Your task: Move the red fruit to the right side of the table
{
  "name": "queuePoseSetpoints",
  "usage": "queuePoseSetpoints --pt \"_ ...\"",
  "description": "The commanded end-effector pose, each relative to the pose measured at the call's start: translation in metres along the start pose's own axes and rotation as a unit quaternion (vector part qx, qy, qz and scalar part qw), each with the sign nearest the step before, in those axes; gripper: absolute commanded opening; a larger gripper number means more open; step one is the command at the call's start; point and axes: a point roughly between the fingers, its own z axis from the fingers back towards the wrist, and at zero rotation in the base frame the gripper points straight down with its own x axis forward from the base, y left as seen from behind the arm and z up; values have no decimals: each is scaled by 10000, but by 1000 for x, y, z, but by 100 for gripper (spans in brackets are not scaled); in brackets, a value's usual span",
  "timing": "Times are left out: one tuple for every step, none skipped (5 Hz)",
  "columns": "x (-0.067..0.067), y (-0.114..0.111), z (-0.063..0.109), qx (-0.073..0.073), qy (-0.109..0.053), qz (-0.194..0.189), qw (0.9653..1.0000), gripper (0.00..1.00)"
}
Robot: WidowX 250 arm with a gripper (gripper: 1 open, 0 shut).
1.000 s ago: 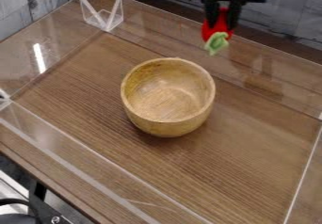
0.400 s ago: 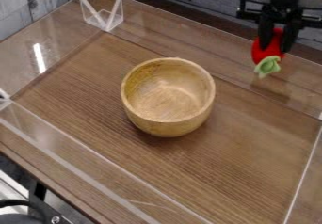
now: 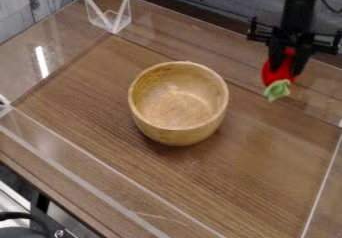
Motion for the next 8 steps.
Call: queuePoseSetpoints --pt "5 -2 5 -14 -264 364 9990 0" --pt "3 -7 4 -23 -296 412 9987 0" --pt "1 -13 1 -41 -329 422 9986 0" --pt "-1 -19 -7 -66 -354 307 9989 0" --pt "-3 -26 -16 -93 -375 138 9992 0" --pt "-14 -26 -20 -132 -355 -81 9992 0" --pt "-28 -30 -22 -123 -339 -118 9993 100" --pt "-40 -31 -22 -128 -345 -80 9993 100"
